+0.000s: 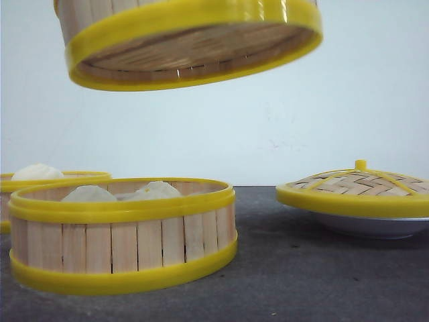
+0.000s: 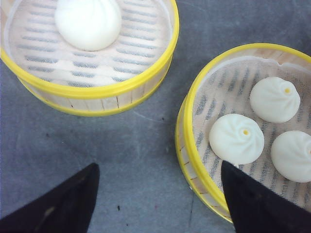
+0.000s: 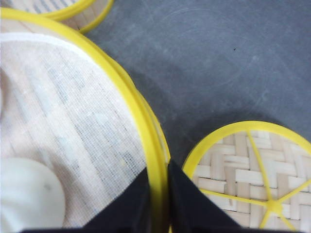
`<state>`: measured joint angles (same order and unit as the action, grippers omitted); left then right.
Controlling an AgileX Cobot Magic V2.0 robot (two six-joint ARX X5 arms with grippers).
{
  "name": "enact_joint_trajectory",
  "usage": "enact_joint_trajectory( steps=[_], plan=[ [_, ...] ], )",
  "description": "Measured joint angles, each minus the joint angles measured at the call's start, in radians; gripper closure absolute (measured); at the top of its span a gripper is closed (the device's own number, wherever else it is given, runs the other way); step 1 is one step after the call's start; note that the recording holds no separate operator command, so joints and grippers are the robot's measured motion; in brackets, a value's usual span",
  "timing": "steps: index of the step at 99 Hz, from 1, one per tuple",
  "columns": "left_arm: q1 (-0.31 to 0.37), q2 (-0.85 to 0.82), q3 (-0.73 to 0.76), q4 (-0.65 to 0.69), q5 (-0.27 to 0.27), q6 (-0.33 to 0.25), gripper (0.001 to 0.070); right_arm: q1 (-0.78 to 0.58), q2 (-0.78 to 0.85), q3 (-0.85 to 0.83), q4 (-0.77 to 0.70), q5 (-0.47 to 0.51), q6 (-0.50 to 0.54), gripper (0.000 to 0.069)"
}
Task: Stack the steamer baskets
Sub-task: 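Lift the bun basket with the right gripper over the nearest basket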
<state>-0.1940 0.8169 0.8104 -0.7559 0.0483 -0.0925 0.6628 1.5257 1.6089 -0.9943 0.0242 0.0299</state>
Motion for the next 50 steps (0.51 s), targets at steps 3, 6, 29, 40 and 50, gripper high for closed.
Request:
enact_joint_trajectory(
  steps=[3, 6, 29, 40, 50],
  plan=[
    [0.0, 0.0, 0.0, 0.0, 0.0, 0.0, 0.0237, 0.0, -0.017, -0.042, 0.029, 0.0, 0.0, 0.0666],
    [0.0, 0.0, 0.0, 0.0, 0.0, 0.0, 0.0237, 0.0, -0.029, -0.08, 0.058, -0.003, -0.001, 0.0666],
    [0.0, 0.0, 0.0, 0.0, -0.006, 0.0, 0.0237, -0.002, -0.013, -0.29, 0.357, -0.141, -0.006, 0.0666],
    [0.0, 0.0, 0.0, 0.0, -0.037, 0.0, 0.0237, -0.001, 0.0, -0.311, 0.467, -0.194, -0.003, 0.0666],
    [0.0, 0.0, 0.0, 0.0, -0.054, 0.0, 0.0237, 0.0, 0.021, -0.311, 0.539, -0.195, 0.007, 0.0666]
  ],
)
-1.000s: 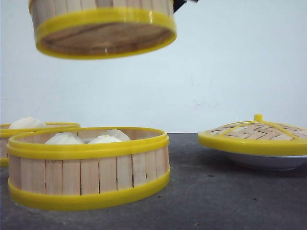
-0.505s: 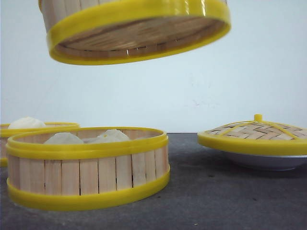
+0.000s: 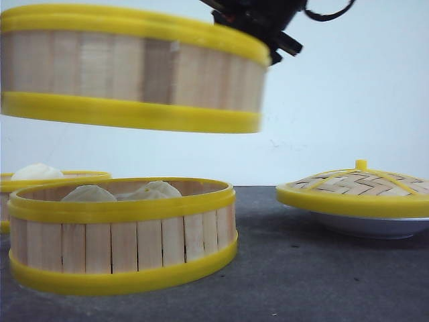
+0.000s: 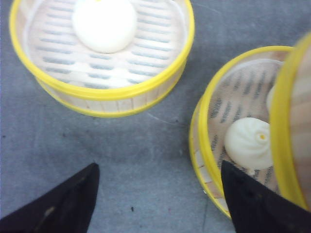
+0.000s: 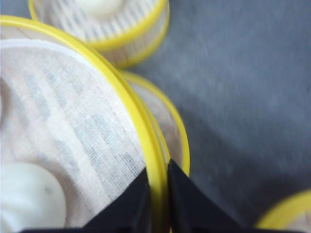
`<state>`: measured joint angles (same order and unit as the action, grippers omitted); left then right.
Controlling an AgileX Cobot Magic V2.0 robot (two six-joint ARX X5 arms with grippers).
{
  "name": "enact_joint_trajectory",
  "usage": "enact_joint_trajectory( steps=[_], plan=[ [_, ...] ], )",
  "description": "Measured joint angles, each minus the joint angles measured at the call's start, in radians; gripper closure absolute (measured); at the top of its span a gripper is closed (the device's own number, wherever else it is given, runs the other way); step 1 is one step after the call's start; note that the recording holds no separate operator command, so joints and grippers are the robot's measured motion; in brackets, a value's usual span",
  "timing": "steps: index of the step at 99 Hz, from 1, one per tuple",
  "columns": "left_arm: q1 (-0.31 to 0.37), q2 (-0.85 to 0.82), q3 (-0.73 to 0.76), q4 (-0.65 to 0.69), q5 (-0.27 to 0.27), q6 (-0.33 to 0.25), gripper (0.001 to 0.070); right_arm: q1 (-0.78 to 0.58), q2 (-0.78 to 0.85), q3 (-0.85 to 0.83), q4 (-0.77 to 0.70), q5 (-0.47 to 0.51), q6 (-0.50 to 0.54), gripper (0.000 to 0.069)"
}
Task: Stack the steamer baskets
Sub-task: 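Lift the bun basket with the right gripper over the nearest basket, then lower the held basket onto the nearest basket and open the right gripper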
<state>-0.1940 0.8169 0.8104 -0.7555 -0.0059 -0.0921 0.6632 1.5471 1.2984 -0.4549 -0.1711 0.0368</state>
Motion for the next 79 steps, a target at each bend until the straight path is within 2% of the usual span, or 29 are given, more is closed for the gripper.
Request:
enact_joint_trajectory(
  steps=[15, 48, 79],
  plan=[
    [0.0, 0.0, 0.0, 0.0, -0.005, 0.0, 0.0237, -0.001, 0.063, 0.0, 0.021, 0.0, 0.018, 0.0666],
    [0.001, 0.0, 0.0, 0.004, -0.087, 0.0, 0.0237, -0.002, 0.121, 0.0, 0.06, 0.006, 0.023, 0.0666],
    [0.045, 0.0, 0.0, 0.004, -0.093, 0.0, 0.0237, -0.002, 0.154, 0.001, 0.074, 0.029, 0.024, 0.0666]
  ],
)
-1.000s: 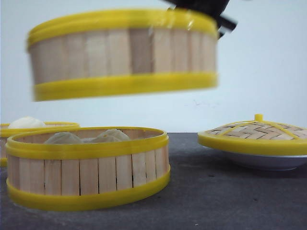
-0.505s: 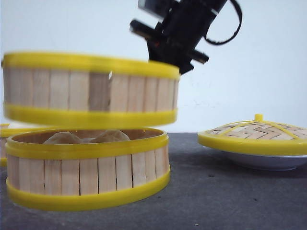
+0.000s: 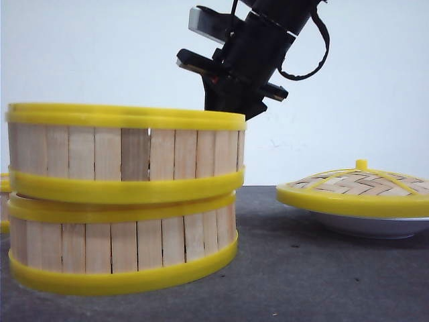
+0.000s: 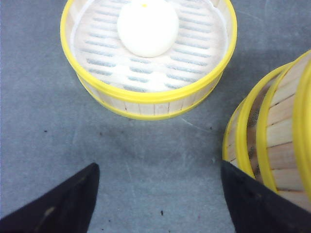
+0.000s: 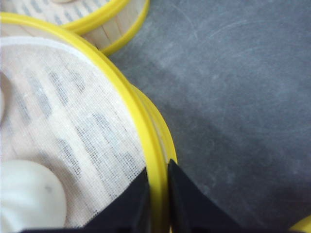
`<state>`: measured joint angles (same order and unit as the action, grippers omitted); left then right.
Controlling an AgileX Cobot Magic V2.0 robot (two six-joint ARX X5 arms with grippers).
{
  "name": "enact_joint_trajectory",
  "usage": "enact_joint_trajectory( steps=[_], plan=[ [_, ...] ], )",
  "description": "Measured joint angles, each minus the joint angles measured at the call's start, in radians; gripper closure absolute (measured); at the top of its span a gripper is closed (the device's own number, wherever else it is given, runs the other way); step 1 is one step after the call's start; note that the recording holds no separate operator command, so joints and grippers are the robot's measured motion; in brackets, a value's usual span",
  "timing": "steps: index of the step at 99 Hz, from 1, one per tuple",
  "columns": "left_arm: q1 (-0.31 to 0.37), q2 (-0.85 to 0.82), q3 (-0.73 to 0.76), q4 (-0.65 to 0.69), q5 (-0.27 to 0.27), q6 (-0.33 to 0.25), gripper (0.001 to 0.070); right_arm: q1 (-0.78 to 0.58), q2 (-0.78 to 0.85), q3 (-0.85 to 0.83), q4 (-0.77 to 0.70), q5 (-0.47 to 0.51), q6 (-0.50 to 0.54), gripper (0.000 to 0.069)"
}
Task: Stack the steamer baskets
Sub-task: 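Lower the held basket onto the nearest basket and open the right gripper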
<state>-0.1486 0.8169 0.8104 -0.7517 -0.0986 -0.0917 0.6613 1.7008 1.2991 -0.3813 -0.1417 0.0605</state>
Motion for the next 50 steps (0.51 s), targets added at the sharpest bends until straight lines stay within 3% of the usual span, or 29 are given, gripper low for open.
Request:
enact_joint_trajectory(
  steps=[50],
  plan=[
    [0.006, 0.0, 0.0, 0.002, 0.0, 0.0, 0.0237, 0.0, 0.017, 0.024, 0.023, 0.0, 0.016, 0.0666]
  ],
)
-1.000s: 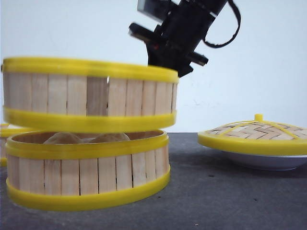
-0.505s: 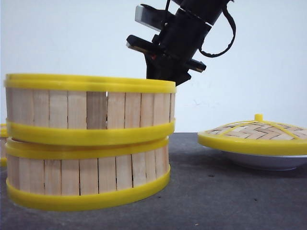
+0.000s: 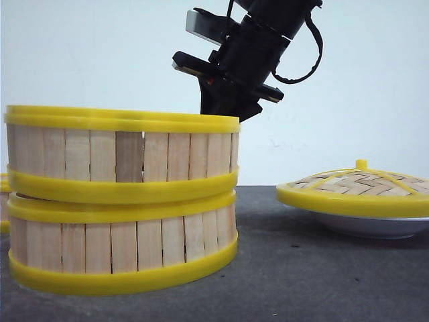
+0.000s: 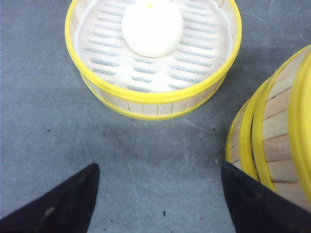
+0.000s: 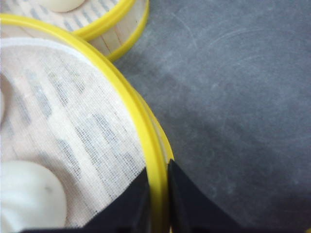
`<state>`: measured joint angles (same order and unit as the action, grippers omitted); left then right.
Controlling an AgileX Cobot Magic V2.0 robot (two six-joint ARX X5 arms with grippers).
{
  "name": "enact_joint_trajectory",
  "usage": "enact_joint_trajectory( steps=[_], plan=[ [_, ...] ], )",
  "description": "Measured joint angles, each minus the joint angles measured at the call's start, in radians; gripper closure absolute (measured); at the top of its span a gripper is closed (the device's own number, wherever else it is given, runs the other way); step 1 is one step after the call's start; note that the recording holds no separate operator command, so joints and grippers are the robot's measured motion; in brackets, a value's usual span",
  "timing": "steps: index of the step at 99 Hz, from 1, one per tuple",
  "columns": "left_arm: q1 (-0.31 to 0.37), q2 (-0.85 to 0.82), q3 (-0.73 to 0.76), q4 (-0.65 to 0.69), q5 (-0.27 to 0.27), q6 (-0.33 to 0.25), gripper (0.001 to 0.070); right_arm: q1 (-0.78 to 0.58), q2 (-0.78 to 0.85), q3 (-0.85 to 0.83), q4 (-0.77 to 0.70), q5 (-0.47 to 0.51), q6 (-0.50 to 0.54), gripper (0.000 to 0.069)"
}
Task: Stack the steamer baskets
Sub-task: 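Lower the held basket onto the nearest basket and open the right gripper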
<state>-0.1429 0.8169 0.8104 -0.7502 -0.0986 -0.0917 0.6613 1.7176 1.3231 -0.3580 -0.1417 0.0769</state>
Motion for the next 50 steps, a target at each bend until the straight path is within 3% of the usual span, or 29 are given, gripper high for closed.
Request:
enact_joint_trajectory(
  steps=[50],
  plan=[
    [0.001, 0.0, 0.0, 0.004, 0.0, 0.0, 0.0237, 0.005, 0.074, 0.05, -0.059, -0.011, 0.035, 0.0667]
  ],
)
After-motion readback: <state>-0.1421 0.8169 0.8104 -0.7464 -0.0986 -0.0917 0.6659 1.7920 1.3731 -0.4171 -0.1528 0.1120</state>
